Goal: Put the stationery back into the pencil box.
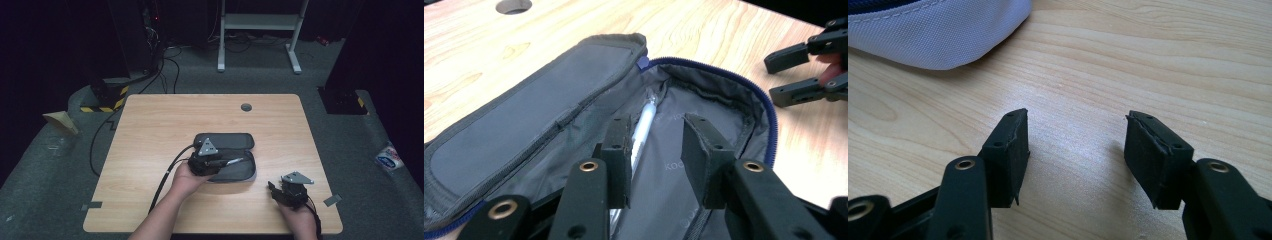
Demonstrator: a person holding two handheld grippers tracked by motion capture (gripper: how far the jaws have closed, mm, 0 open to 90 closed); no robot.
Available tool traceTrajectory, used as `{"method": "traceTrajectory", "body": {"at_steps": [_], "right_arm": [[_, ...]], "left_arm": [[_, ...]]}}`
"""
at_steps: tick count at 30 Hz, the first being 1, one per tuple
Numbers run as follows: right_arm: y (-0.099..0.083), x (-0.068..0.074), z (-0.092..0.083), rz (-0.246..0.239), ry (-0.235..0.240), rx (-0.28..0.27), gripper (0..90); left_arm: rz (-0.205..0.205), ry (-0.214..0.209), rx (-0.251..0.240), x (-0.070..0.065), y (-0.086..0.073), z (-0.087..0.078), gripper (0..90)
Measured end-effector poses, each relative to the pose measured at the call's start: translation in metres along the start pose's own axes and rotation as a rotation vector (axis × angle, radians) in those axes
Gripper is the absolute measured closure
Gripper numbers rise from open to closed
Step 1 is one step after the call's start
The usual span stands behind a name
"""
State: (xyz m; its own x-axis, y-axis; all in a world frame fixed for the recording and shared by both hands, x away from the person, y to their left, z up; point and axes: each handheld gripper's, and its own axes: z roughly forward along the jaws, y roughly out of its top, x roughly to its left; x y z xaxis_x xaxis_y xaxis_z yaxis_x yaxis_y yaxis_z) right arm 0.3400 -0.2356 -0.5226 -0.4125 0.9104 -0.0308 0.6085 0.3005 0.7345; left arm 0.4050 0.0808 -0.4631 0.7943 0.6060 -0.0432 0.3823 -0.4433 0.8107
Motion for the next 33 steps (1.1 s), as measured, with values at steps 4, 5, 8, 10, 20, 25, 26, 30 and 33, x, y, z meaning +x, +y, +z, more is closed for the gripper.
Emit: {"method": "traceTrajectory", "body": {"at_steps": [4, 5, 8, 10, 20, 25, 26, 30, 33], "right_arm": [[0.0, 0.0, 0.0, 0.001, 0.001, 0.0, 42.7], [0.0, 0.0, 0.0, 0.001, 0.001, 0.0, 42.7], [0.0, 0.0, 0.0, 0.004, 0.001, 0.001, 42.7], [0.0, 0.0, 0.0, 0.005, 0.002, 0.002, 42.6], [0.0, -0.001, 0.0, 0.014, 0.003, 0.003, 42.5], [0.0, -0.002, 0.0, 0.016, 0.003, 0.003, 42.5], [0.0, -0.002, 0.0, 0.015, 0.003, 0.003, 42.5], [0.0, -0.002, 0.0, 0.016, 0.003, 0.003, 42.5], [0.0, -0.002, 0.0, 0.015, 0.002, 0.003, 42.6]], "left_arm": [[-0.021, 0.004, -0.015, -0.001, -0.003, -0.007, 64.0], [-0.027, 0.005, -0.019, -0.001, -0.004, -0.008, 63.6], [-0.03, 0.016, -0.017, -0.002, -0.006, -0.012, 62.2], [-0.047, 0.022, -0.022, -0.003, -0.009, -0.015, 60.3], [-0.105, 0.102, -0.033, -0.005, -0.027, -0.035, 45.3], [-0.115, 0.146, -0.021, -0.003, -0.038, -0.048, 38.5], [-0.121, 0.152, -0.018, -0.002, -0.041, -0.051, 37.1], [-0.154, 0.18, -0.009, 0.004, -0.055, -0.063, 31.0], [-0.177, 0.2, 0.014, 0.011, -0.071, -0.071, 26.8]]}}
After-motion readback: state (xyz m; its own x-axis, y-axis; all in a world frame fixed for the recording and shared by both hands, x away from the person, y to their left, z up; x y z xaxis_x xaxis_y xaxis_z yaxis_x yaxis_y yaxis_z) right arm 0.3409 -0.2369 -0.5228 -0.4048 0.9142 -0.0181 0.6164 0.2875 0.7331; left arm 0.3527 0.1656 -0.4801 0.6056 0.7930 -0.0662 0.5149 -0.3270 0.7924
